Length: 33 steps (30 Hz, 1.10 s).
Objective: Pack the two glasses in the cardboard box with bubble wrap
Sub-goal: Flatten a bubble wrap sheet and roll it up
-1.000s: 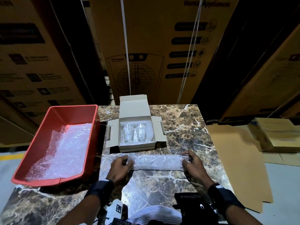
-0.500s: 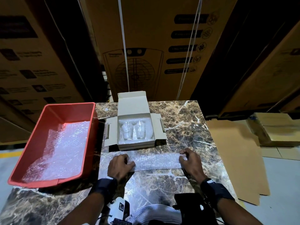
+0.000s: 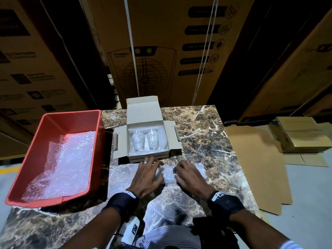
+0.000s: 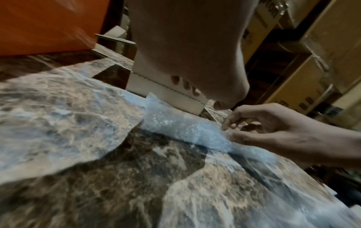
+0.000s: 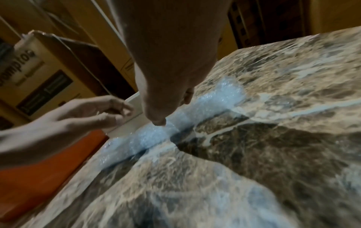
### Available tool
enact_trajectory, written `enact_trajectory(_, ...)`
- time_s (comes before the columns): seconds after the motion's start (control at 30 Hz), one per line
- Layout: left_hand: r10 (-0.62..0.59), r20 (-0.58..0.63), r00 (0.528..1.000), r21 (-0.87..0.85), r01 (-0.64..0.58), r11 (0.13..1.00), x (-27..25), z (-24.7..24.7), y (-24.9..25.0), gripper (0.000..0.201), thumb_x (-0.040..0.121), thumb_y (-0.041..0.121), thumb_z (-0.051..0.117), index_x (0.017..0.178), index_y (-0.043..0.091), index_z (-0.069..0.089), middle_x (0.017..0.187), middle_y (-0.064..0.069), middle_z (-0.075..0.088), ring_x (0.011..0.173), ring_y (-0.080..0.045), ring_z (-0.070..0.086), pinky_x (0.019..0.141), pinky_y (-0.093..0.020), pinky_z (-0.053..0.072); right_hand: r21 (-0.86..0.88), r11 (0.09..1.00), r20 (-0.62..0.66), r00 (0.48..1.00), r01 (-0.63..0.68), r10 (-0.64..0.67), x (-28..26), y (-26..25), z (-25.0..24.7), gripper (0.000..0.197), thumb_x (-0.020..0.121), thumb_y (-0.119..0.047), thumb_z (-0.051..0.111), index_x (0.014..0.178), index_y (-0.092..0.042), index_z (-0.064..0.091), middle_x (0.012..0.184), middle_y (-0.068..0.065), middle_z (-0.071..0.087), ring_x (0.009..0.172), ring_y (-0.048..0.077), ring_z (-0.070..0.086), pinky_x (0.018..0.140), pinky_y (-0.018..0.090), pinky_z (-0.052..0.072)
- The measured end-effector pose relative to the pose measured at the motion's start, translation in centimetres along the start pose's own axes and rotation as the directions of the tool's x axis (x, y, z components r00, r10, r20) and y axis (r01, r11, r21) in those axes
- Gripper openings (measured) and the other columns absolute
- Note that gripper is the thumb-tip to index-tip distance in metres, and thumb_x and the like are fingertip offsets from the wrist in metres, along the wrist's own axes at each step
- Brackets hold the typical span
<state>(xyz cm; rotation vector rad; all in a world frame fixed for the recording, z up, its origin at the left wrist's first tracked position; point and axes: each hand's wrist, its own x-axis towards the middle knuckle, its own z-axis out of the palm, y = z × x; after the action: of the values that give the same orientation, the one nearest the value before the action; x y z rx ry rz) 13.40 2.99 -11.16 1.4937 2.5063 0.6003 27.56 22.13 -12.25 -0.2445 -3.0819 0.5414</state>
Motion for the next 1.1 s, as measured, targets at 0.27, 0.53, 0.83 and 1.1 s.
enact_trajectory(0.27,0.164,0.403,0.9,0.071,-0.21,0.975,-2.1,3.2,-0.4,0.074,0.106,0.047,0.03,0.165,0.015,-0.003,0.172,-0.005,-0.007,0.159,-0.023,-0.009,0.128,-0.042,0.001,-0.015,1.0,-0.027,0.999,0.019,-0.019,-1.2,-1.3,2.3,0.036,0.096,-0.016,0.049,0.131,-0.022,0.051,0.129,0.002,0.049,0.113,0.023,0.049,0.093,0.035,0.043)
enact_trajectory(0.53,0.115,0.29,0.95,0.213,-0.181,0.96,-4.9,4.2,-2.6,0.073,0.104,0.066,0.024,0.165,0.03,0.005,0.172,0.002,0.0,0.159,-0.025,-0.001,0.124,-0.046,0.002,-0.136,0.989,0.1,0.994,0.056,-0.043,-5.1,1.4,3.3,0.057,0.11,-0.047,0.024,0.163,-0.03,0.014,0.171,-0.004,0.012,0.157,0.017,0.01,0.126,0.043,0.008)
enact_trajectory(0.83,-0.029,0.313,0.949,0.22,-0.043,0.975,-7.4,2.6,-4.4,0.074,0.101,0.072,0.023,0.162,0.041,-0.006,0.171,0.007,-0.012,0.158,-0.02,-0.014,0.124,-0.051,-0.005,-0.172,0.982,0.154,0.982,-0.083,0.11,-7.2,3.8,1.9,0.066,0.106,-0.065,0.015,0.162,-0.037,-0.007,0.169,-0.012,-0.014,0.156,0.011,-0.016,0.127,0.042,-0.006)
enact_trajectory(1.1,-0.008,0.277,0.961,0.146,-0.034,0.989,-6.2,0.9,-2.1,0.071,0.098,0.061,0.041,0.161,0.034,0.024,0.173,-0.004,0.003,0.158,-0.028,0.001,0.122,-0.05,0.001,-0.136,0.987,0.033,0.995,-0.09,0.095,-6.1,3.0,0.1,0.058,0.102,-0.053,0.044,0.154,-0.029,0.038,0.16,0.003,0.034,0.143,0.026,0.031,0.118,0.047,0.027)
